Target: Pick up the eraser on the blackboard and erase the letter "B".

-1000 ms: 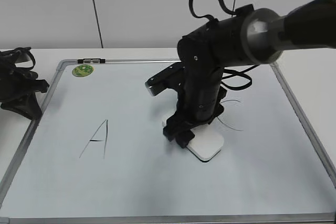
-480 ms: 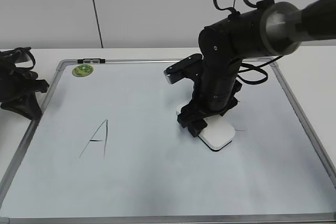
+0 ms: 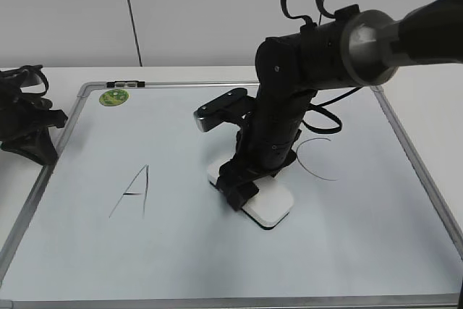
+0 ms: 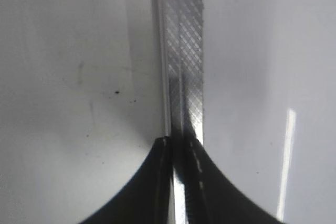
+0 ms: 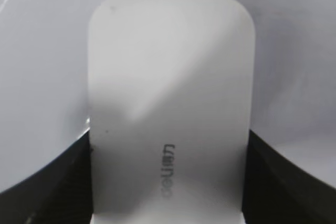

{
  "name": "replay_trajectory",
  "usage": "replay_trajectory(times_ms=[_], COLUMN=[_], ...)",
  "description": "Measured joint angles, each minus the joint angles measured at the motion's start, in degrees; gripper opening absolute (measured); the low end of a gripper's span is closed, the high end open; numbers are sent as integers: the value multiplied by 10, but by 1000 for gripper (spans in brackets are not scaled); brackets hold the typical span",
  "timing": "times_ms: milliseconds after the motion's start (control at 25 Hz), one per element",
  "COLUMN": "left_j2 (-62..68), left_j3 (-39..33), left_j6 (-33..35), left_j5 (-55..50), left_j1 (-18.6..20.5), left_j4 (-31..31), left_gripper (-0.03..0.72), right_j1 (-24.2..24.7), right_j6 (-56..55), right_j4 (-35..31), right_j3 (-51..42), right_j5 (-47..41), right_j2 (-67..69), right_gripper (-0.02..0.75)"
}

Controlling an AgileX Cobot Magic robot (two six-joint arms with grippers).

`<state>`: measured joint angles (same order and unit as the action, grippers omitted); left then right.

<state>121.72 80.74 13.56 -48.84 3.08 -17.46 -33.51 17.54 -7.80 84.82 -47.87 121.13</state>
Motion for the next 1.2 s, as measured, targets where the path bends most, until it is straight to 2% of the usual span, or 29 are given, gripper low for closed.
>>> replay_trajectory(times_ms=[200,400,520,760,960,1200], left_j2=[0,0,0,0,1,1], left_j3=[0,0,0,0,0,0], left_j6=[0,0,0,0,0,0], left_j5=[0,0,0,0,0,0], left_j1=[0,0,0,0,0,0], left_j4=[0,0,0,0,0,0], left_gripper=[32,32,32,32,32,32], right_j1=[-20,-21,-22,-16,38,153], right_j6=[51,57,47,-20,-46,-76], right_j4=[-58,-58,-36,61,78,81], right_j3=[-1,-1,-6,-6,-6,-6], right_j5=[0,-8,-28,-70,-86,-93], right_j2=[1,-1,-21,-109,-134,-134], right_gripper=[524,524,524,524,524,524])
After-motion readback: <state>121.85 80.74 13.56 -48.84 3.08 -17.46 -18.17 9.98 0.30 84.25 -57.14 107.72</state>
